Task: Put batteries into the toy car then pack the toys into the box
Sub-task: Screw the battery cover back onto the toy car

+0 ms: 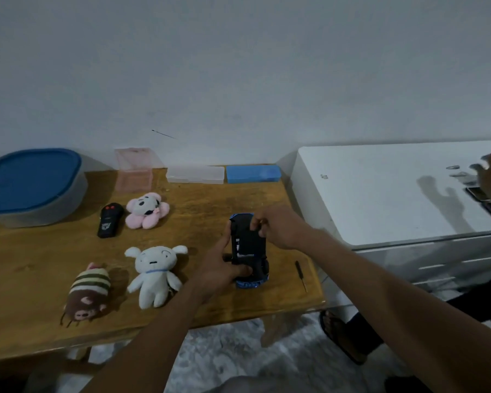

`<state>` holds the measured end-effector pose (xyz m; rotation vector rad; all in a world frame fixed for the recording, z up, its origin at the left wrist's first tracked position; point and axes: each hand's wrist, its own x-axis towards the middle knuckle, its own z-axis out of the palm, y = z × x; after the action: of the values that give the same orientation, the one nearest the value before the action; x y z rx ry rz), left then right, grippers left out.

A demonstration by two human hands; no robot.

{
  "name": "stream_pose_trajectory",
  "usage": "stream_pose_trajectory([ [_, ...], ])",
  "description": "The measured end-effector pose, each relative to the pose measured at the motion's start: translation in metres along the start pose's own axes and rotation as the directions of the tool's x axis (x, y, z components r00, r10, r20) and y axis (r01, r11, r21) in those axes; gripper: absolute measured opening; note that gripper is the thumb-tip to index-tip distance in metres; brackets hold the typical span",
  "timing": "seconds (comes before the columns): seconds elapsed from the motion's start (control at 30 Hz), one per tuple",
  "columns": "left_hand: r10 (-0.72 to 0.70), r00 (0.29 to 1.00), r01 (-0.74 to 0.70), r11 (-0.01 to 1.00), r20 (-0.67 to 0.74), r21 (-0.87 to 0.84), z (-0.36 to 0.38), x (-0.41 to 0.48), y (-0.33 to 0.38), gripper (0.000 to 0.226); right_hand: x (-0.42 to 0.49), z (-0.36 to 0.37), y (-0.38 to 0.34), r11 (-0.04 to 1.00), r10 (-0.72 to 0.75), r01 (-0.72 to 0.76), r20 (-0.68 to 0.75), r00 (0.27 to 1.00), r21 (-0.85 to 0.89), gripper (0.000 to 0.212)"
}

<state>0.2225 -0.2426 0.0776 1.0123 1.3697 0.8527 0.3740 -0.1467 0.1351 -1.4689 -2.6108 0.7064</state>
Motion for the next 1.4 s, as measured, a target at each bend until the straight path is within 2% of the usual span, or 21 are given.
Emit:
stream_pose_trajectory([
  [0.3, 0.010, 1.000, -0.009, 0.999, -0.010, 0.031, -0.001, -0.001, 0.009, 0.109, 0.006, 0.000, -0.004, 0.998, -0.040, 0.040, 0.003, 0.999, -0.050, 0.021],
  [0.7, -0.005, 0.999, 0.007, 0.999, -0.043, 0.043, -0.008, -0.003, 0.013, 0.110, 0.003, -0.007, -0.011, 0.995, -0.100, 0.100, -0.026, 0.995, -0.008, 0.020],
  [1.0, 0.038, 0.999, -0.037, 0.999, -0.024, 0.031, -0.012, 0.000, 0.021, 0.109, 0.006, -0.013, -0.013, 0.997, -0.073, 0.074, -0.045, 0.996, 0.033, 0.020],
  [1.4, 0.080, 0.997, -0.079, 0.996, -0.001, 0.042, -0.012, 0.000, 0.023, 0.110, 0.004, -0.011, -0.017, 0.997, -0.072, 0.070, -0.077, 0.994, -0.035, 0.022],
])
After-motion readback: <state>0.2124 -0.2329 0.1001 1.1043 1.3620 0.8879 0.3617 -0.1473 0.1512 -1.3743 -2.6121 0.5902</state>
